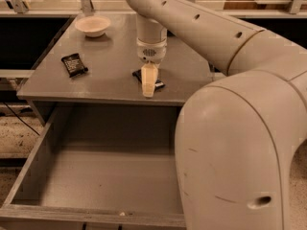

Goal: Place rxbar blueberry into top drawer

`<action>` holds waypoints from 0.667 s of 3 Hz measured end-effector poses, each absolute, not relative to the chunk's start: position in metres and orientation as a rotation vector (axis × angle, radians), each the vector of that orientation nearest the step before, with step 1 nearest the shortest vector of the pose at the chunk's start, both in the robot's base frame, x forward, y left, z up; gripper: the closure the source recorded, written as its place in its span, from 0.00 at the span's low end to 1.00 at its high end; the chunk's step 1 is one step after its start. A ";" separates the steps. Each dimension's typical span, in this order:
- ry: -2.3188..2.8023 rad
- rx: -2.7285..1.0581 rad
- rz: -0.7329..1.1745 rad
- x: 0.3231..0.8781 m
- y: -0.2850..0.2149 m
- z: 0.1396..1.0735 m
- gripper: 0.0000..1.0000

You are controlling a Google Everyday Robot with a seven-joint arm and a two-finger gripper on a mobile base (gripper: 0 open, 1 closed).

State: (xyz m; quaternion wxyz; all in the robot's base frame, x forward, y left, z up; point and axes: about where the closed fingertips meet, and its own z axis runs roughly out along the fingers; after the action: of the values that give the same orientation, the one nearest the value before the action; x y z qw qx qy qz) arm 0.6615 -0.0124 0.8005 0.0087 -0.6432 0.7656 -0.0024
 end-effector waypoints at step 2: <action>2.392 -2.010 -0.008 0.661 -0.012 0.803 1.00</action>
Offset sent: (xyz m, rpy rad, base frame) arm 0.0000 0.0000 0.0000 0.0000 0.0000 0.0000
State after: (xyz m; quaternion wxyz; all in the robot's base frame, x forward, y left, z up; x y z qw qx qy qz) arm 0.6615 -0.0124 0.8028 0.0087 -0.6432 0.7656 -0.0024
